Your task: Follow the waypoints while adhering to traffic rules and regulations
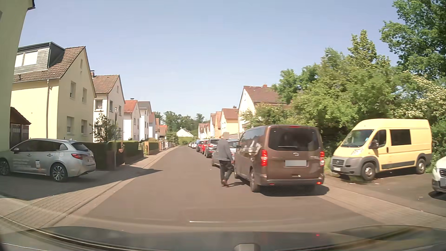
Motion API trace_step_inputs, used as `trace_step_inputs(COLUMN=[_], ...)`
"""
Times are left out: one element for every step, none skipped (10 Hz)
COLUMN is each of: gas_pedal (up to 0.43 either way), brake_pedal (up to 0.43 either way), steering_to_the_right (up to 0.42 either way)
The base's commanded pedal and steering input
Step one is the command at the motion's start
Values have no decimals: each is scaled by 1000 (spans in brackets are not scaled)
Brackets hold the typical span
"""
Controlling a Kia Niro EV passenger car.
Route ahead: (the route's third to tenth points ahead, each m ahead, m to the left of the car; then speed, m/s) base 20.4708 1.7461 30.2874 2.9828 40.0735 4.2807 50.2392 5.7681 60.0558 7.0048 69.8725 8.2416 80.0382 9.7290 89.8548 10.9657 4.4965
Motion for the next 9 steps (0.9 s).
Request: trace_step_inputs(gas_pedal=[220, 220, 228, 248, 260, 260, 260, 260, 260], brake_pedal=[0, 0, 0, 0, 0, 0, 0, 0, 0], steering_to_the_right=[-394, -345, -299, -249, -194, -150, -100, -50, -12])
